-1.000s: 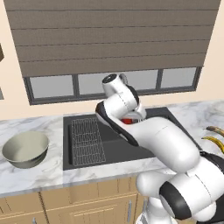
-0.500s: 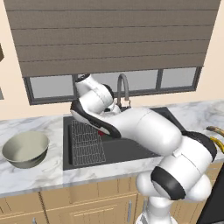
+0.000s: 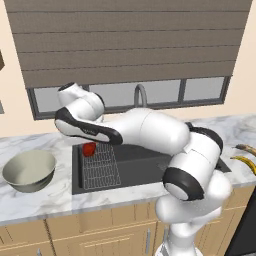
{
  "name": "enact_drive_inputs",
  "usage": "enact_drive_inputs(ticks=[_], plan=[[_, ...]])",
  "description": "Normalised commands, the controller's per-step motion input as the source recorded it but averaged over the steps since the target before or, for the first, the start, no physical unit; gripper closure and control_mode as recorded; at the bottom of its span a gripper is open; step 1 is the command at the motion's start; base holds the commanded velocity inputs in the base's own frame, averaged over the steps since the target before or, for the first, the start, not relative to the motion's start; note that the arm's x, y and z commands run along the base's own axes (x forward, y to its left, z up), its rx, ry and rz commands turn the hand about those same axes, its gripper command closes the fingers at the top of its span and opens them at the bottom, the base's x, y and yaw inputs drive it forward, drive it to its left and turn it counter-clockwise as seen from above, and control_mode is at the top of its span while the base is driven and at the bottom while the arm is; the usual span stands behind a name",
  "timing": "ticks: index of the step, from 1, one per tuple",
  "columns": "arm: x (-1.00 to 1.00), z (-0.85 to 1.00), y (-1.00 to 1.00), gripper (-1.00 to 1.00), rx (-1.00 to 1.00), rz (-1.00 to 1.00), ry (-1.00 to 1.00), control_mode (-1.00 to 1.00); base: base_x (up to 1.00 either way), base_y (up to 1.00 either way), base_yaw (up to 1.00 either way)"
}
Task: There is a mixed pile of frozen fruits and vegetables on the counter. Locate all the frozen vegetables and place the items in a bowl on the counter. Take all the frozen fruits and defrost them in a running sink.
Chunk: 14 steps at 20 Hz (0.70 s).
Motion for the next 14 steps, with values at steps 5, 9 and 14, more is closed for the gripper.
enact_drive_inputs(ticks=[5, 9, 14], plan=[[0.01, -0.08, 0.71, 1.00, 0.18, 0.22, 0.00, -1.00, 0.00, 0.00, 0.00], [0.02, -0.02, 0.65, 1.00, 0.11, 0.23, -0.04, -1.00, 0.00, 0.00, 0.00], [0.04, -0.03, 0.71, 1.00, 0.08, 0.23, -0.07, -1.00, 0.00, 0.00, 0.00]])
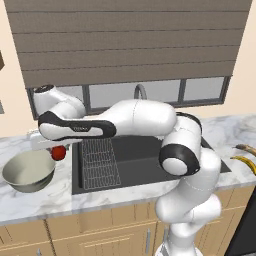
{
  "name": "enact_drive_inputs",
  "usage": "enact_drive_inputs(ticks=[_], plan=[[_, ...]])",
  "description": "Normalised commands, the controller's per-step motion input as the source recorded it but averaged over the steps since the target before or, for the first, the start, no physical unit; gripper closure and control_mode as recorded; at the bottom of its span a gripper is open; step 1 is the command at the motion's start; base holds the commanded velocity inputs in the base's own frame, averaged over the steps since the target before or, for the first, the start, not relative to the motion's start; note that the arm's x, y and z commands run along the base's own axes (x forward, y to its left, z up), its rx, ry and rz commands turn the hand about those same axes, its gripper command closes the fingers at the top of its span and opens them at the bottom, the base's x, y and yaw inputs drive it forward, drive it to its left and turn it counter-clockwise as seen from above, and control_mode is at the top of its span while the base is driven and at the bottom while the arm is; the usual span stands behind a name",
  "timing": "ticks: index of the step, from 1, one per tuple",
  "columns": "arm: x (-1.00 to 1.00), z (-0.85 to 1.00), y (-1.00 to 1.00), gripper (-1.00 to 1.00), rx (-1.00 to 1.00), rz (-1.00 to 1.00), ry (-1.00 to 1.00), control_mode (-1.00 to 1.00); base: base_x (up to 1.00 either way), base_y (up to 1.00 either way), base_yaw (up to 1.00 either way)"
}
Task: There is a mixed pile of frozen fruits and vegetables on the counter. Locate all the frozen vegetables and place the items in a bowl on the counter. Take all the frozen fruits and defrost them in a running sink.
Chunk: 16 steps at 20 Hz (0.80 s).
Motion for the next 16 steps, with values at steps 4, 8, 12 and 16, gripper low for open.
enact_drive_inputs(ticks=[4, 8, 12, 16], plan=[[0.22, -0.19, 0.84, 1.00, 0.02, 0.12, -0.10, -1.00, 0.00, 0.00, 0.00], [0.18, -0.35, 0.76, 1.00, 0.01, 0.12, -0.06, -1.00, 0.00, 0.00, 0.00], [0.35, -0.14, 0.79, 1.00, -0.08, 0.09, 0.11, -1.00, 0.00, 0.00, 0.00], [0.55, 0.07, 0.58, 1.00, -0.22, 0.01, 0.35, -1.00, 0.00, 0.00, 0.00]])
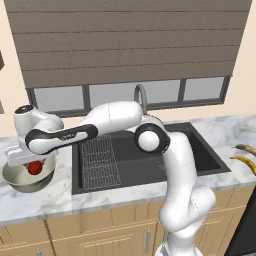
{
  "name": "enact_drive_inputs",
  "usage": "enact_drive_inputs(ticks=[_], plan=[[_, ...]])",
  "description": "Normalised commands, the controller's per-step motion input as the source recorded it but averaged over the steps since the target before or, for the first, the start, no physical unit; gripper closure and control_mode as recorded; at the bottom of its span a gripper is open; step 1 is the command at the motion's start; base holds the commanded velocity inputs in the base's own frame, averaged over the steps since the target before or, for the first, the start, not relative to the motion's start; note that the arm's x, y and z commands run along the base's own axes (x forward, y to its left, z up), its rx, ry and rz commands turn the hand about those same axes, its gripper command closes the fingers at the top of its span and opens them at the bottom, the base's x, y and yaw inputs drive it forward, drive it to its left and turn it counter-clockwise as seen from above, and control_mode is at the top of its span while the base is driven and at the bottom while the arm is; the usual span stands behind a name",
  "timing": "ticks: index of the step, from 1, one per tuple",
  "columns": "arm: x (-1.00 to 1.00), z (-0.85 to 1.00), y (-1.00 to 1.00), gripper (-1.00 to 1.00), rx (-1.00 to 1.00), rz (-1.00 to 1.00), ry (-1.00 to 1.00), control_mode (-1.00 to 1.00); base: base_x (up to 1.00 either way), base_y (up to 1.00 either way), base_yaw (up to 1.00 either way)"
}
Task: There is a mixed pile of frozen fruits and vegetables on the counter. Locate all the frozen vegetables and place the items in a bowl on the counter. Take all the frozen fruits and defrost them in a running sink.
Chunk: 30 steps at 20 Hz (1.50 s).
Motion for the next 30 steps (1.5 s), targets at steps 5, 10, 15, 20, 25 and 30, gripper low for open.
enact_drive_inputs(ticks=[5, 10, 15, 20, 25, 30], plan=[[0.31, -0.08, 0.36, 1.00, -0.20, -0.02, 0.22, -1.00, 0.00, 0.00, 0.00], [-0.21, -0.62, 0.17, -1.00, -0.09, -0.10, -0.03, -1.00, 0.00, 0.00, 0.00], [-0.31, -0.18, -0.20, -1.00, 0.00, -0.11, -0.11, -1.00, 0.00, 0.00, 0.00], [0.00, 0.22, -0.39, -1.00, 0.00, -0.05, 0.05, -1.00, 0.00, 0.00, 0.00], [0.06, 0.19, -0.40, -1.00, 0.00, -0.05, 0.10, -1.00, 0.00, 0.00, 0.00], [0.00, 0.04, -0.21, -1.00, 0.00, -0.07, 0.02, -1.00, 0.00, 0.00, 0.00]])
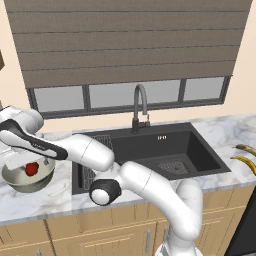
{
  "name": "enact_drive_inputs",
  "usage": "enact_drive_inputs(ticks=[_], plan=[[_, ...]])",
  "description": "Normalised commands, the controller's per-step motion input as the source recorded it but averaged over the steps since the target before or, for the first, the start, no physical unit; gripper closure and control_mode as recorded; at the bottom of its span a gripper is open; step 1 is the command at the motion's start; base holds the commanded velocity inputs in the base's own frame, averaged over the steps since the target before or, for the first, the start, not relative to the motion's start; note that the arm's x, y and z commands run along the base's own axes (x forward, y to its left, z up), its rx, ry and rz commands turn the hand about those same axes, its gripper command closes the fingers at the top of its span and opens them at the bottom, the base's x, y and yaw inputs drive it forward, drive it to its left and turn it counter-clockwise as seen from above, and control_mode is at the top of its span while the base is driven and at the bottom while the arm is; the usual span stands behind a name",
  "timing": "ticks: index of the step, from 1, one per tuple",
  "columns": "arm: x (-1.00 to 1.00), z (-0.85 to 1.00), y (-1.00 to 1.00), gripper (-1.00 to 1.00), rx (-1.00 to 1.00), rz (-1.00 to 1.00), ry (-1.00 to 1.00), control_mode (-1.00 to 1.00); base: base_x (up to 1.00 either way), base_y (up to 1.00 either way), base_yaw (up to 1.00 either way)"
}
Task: There is a mixed pile of frozen fruits and vegetables on the counter. Locate all the frozen vegetables and place the items in a bowl on the counter. Take all the frozen fruits and defrost them in a running sink.
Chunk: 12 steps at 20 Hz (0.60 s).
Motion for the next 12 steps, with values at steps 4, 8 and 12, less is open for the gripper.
enact_drive_inputs(ticks=[4, 8, 12], plan=[[0.00, 0.14, -0.07, -1.00, 0.00, -0.03, -0.07, -1.00, 0.00, 0.00, 0.00], [0.02, 0.12, 0.00, -1.00, 0.03, -0.01, -0.27, -1.00, 0.00, 0.00, 0.00], [0.02, -0.20, -0.07, -1.00, 0.27, -0.05, -0.29, -1.00, 0.00, 0.00, 0.00]])
